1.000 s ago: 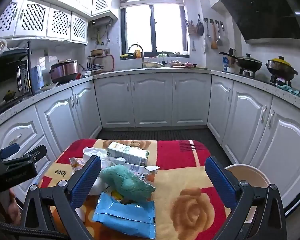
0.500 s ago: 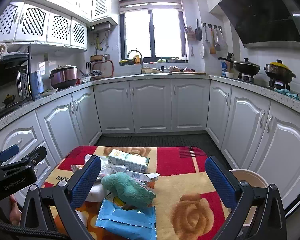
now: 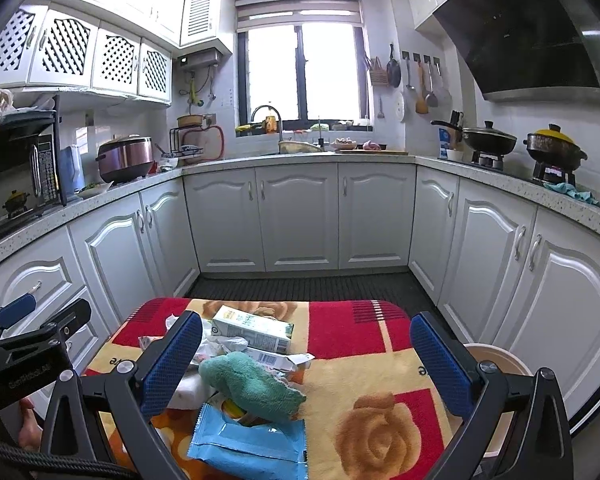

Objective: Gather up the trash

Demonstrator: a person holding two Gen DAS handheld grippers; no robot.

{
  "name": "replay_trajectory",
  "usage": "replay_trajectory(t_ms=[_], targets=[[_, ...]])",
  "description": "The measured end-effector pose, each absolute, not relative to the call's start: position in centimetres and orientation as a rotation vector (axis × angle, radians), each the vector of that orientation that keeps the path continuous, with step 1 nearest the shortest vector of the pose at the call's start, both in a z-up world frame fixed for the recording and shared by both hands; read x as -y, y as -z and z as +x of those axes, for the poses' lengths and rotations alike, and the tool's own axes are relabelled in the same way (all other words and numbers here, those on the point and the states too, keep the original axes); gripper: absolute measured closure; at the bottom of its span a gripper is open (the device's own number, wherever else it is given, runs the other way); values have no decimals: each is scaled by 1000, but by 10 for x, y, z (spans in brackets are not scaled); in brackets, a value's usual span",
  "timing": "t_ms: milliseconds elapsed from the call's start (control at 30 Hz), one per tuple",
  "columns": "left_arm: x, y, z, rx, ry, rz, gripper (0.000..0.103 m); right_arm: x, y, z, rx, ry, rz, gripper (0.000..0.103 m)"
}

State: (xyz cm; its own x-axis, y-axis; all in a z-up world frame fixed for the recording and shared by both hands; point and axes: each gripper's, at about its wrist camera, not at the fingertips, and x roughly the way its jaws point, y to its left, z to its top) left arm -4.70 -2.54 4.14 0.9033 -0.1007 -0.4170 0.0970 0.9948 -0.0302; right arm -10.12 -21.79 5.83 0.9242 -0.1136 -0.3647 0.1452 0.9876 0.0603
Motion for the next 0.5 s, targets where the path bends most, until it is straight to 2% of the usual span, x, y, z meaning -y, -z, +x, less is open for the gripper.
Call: replay_trajectory(t_ms=[500], targets=[[24,-38,-51,-419,99,-10,0,219,-60,-100,-370,138,87,0]])
